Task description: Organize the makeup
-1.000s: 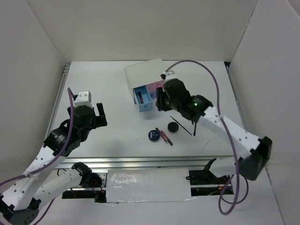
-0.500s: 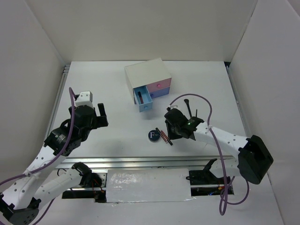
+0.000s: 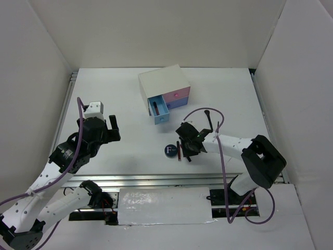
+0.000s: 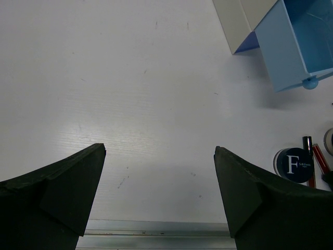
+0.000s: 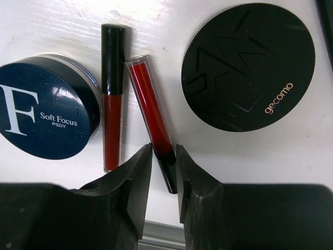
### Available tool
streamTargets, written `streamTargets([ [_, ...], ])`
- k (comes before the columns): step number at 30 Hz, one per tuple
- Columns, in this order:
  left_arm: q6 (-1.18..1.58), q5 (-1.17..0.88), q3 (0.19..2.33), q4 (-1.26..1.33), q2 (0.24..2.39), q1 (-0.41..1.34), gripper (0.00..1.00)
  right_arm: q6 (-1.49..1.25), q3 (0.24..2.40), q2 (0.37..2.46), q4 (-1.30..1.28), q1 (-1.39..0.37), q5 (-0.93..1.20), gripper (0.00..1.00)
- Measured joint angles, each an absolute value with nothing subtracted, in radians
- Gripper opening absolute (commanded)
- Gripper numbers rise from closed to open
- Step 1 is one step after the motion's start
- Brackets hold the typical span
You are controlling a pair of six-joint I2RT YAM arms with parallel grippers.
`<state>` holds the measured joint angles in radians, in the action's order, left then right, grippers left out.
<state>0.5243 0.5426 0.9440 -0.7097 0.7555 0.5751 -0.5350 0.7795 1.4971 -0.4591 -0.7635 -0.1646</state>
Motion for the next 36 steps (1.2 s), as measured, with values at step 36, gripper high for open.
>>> streamTargets([
  [36,0.524,0.543,0.944,-0.710,0.764,0.582,1.00,-0.519,1.257,1.428,-0.592,-0.809,-0.180,0.09],
])
